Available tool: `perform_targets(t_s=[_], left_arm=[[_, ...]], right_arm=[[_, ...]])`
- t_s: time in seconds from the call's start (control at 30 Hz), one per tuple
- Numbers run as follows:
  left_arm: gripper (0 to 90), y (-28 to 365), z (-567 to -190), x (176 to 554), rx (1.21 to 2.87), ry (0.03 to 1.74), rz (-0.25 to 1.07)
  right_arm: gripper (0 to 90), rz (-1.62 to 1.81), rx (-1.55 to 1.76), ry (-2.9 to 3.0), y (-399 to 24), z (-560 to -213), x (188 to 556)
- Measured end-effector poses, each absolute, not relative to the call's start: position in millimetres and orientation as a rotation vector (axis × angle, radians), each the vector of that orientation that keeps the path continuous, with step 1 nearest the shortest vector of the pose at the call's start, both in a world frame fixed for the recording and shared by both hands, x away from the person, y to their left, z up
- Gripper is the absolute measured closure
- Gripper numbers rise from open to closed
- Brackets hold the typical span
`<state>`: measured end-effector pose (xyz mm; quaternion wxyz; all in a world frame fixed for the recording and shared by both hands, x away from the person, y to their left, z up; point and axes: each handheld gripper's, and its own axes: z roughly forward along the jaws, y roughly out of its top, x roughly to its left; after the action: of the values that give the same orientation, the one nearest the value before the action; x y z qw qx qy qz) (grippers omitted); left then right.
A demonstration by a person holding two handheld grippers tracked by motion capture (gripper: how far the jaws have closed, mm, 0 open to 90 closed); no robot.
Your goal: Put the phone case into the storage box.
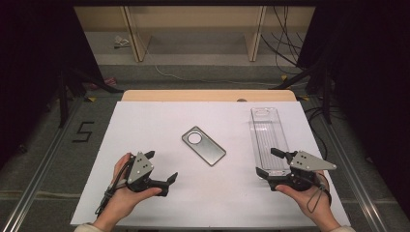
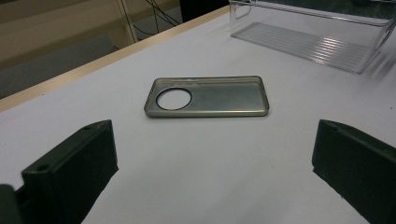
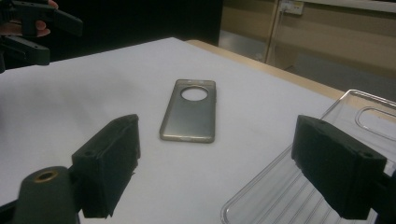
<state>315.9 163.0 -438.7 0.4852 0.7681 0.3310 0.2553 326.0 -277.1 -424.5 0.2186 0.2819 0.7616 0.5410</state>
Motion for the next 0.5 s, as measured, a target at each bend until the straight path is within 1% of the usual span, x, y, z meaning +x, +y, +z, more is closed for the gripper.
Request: perform_targets(t_s=[0.23, 0.3, 0.33, 0.37, 0.4, 0.5], left_arm=[[0.0, 162.9, -438.7, 315.5, 1.870, 0.805, 0.624], [0.0, 162.6, -438.5, 315.8, 1.867, 0.809, 0.625], [0.0, 162.3, -438.4, 315.8, 1.867, 0.808, 0.627], [0.0, 162.2, -438.5, 315.7, 1.868, 0.807, 0.628], [0.0, 162.2, -438.6, 315.6, 1.870, 0.806, 0.627], [0.3, 161.9, -438.4, 316.4, 1.871, 0.806, 0.629]], right_arm=[[16.4, 1.500, 0.763, 2.102, -273.4, -422.8, 325.5], [18.5, 1.503, 0.753, 2.104, -270.4, -421.9, 326.0], [26.4, 1.509, 0.737, 2.109, -266.6, -420.3, 326.9], [26.4, 1.509, 0.737, 2.109, -266.6, -420.3, 326.9], [31.3, 1.507, 0.728, 2.118, -264.7, -419.6, 327.2], [53.2, 1.517, 0.731, 2.151, -258.8, -418.1, 331.6]])
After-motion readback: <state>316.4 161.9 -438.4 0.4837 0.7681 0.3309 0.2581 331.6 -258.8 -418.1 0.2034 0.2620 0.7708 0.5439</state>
